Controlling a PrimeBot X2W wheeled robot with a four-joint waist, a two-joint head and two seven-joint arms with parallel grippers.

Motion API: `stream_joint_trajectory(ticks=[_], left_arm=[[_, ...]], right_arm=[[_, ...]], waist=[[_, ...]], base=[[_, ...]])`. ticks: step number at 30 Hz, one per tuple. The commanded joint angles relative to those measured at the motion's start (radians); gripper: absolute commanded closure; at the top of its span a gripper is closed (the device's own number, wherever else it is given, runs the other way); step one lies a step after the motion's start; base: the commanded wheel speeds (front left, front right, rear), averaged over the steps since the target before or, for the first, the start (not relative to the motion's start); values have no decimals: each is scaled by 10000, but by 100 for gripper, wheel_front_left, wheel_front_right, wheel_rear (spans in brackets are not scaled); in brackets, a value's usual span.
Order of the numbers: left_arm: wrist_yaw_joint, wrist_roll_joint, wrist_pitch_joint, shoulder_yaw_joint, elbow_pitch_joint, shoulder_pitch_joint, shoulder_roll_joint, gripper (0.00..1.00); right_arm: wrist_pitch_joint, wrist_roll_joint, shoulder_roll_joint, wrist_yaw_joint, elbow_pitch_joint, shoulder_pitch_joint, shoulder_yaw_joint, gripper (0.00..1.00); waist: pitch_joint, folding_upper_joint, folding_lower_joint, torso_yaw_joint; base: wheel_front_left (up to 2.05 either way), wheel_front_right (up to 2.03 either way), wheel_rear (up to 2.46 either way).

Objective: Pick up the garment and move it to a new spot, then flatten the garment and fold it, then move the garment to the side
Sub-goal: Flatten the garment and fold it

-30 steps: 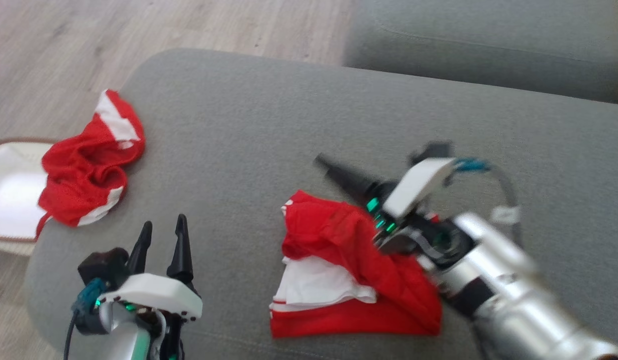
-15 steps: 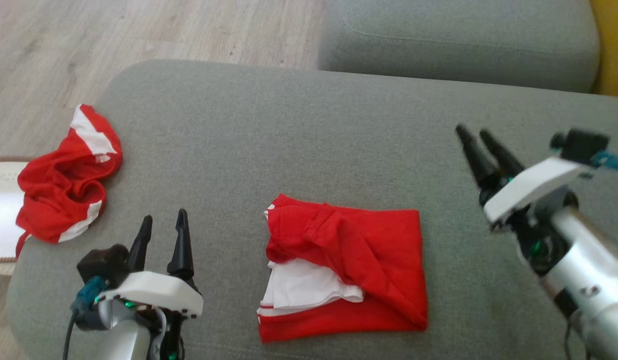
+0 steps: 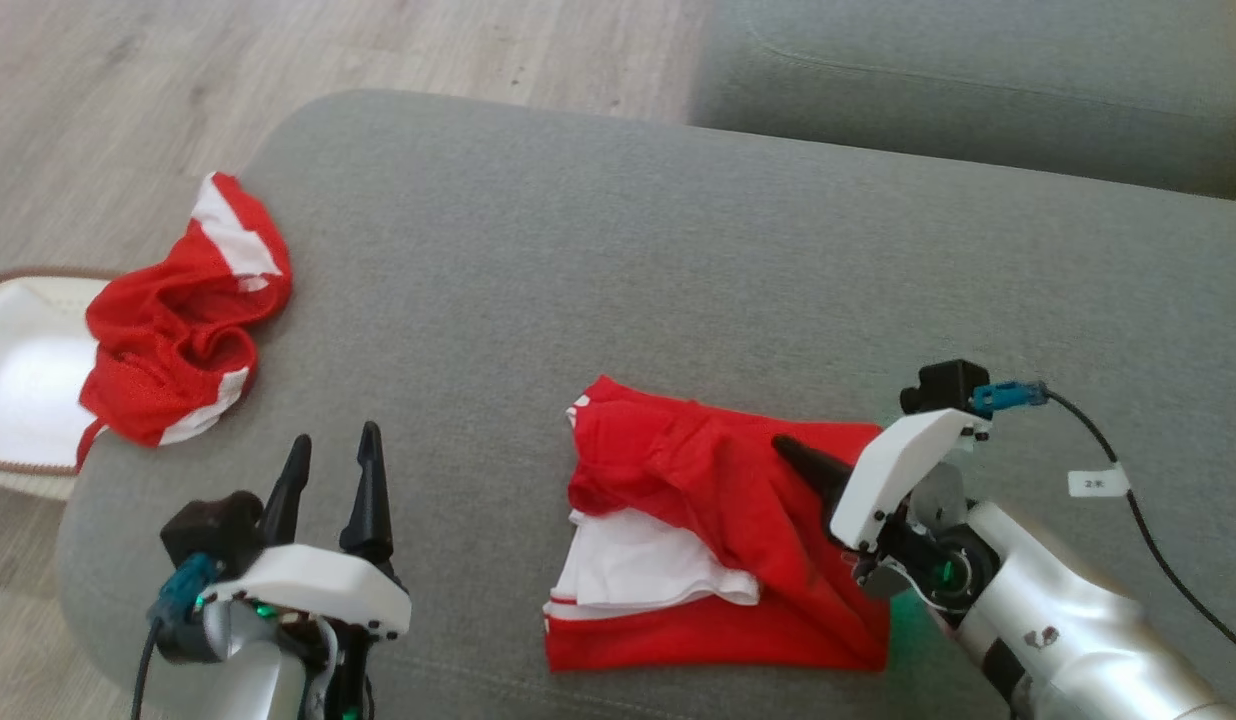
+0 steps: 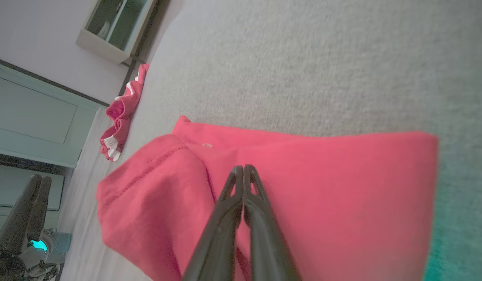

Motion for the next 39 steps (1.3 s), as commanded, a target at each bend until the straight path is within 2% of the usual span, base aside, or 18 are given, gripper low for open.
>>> stream_joint_trajectory(ticks=[1,6,12,17,21,26,28,29,30,31,36,39], left_arm=[[-42,105,-122,404,-274,-418,5,0],[-61,130,-122,496,-215,-410,-20,0],[-56,161,-122,575,-177,-372,-46,0],[-81,188,-122,623,-180,-386,-53,0],[-81,229,-122,681,-229,-385,-50,0],[-86,305,-122,779,-405,-409,-26,0],[-84,342,-122,836,-508,-419,-7,0],[-78,361,-122,866,-559,-418,1,0],[-72,379,-122,891,-605,-414,9,0],[-79,396,-122,920,-652,-416,24,0],[-73,542,-122,1089,-1065,-403,85,0],[-77,646,-122,1196,-1304,-361,136,0]], right_arm=[[140,139,173,-7,-162,-196,36,100],[943,340,662,-7,-255,-43,223,100],[1866,553,1063,-7,-1270,572,806,100],[2093,780,1223,-7,-2169,907,962,100],[1490,893,1005,-7,-3253,902,503,100],[12,528,186,-7,-4630,655,-481,100],[-543,303,-208,-7,-5097,595,-855,86],[-784,143,-426,-7,-5309,568,-1000,66],[-1078,10,-615,-7,-5476,558,-1206,19],[-1307,-153,-815,-7,-5615,550,-1360,0],[-2577,-1442,-1704,-7,-5968,556,-2109,0],[-3327,-2436,-1970,-7,-5859,706,-2590,0]], waist=[[26,0,0,115],[59,0,0,354],[30,0,0,319],[10,0,0,117],[-30,0,0,-193],[-76,0,0,-645],[-91,0,0,-837],[-101,0,0,-941],[-108,0,0,-1040],[-119,0,0,-1134],[-154,0,0,-1612],[-142,0,0,-1887]], base=[[0,0,0],[0,0,0],[0,0,0],[0,0,0],[0,0,0],[0,0,0],[0,0,0],[0,0,0],[0,0,0],[0,0,0],[0,0,0],[0,0,0]])
